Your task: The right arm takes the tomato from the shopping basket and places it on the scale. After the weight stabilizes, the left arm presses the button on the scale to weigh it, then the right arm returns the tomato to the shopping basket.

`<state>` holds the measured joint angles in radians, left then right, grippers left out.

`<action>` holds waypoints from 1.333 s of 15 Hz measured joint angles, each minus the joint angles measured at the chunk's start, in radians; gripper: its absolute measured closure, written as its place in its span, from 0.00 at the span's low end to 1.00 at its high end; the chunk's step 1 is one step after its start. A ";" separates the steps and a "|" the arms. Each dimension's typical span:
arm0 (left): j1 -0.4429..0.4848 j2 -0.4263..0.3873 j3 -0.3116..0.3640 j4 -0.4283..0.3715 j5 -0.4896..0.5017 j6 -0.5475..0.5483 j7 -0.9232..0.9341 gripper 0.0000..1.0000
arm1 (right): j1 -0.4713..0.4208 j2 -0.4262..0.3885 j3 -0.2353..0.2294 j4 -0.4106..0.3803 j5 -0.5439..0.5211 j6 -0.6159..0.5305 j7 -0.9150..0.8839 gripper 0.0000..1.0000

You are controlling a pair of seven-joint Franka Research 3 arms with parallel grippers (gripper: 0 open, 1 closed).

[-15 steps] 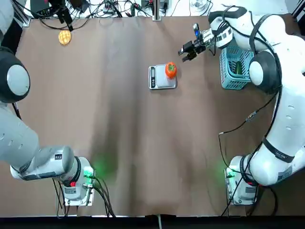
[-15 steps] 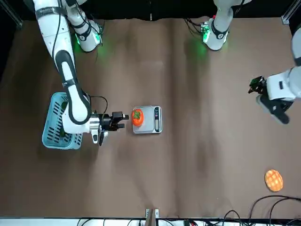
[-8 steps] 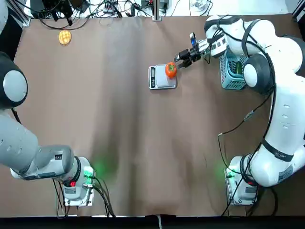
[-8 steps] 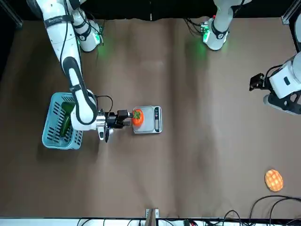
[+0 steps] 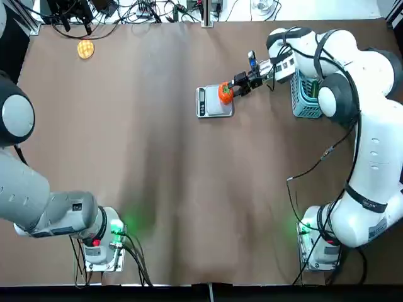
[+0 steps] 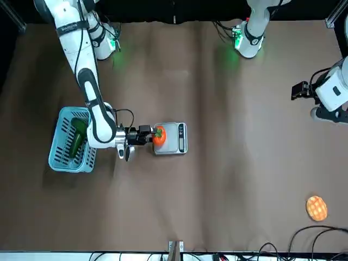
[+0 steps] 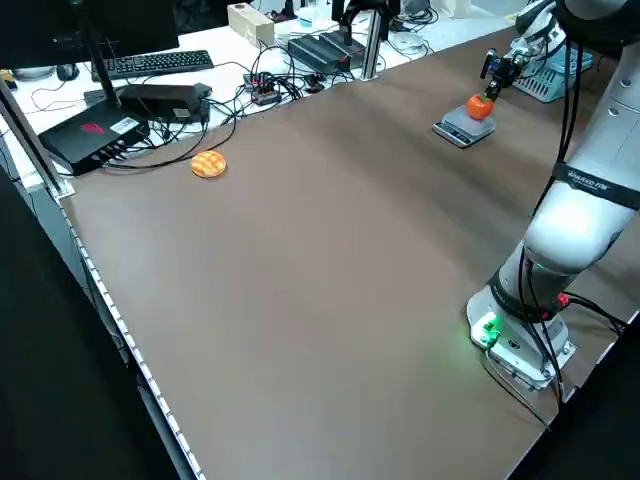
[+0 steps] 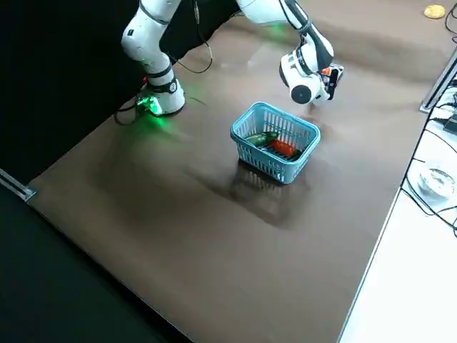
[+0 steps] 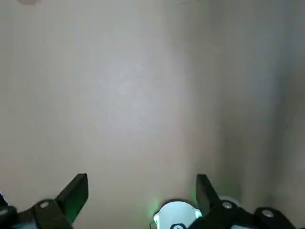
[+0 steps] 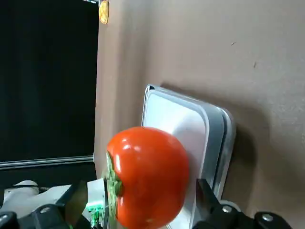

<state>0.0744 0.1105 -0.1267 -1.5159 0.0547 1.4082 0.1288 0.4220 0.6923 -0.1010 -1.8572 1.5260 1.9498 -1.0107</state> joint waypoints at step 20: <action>-0.095 -0.189 0.182 -0.070 -0.087 -0.002 -0.231 0.00 | 0.035 0.002 0.000 -0.010 0.028 0.036 0.000 0.35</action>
<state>-0.0208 -0.0786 0.0554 -1.5860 -0.0328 1.4058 -0.1022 0.4574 0.6943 -0.1007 -1.8668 1.5544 1.9860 -1.0109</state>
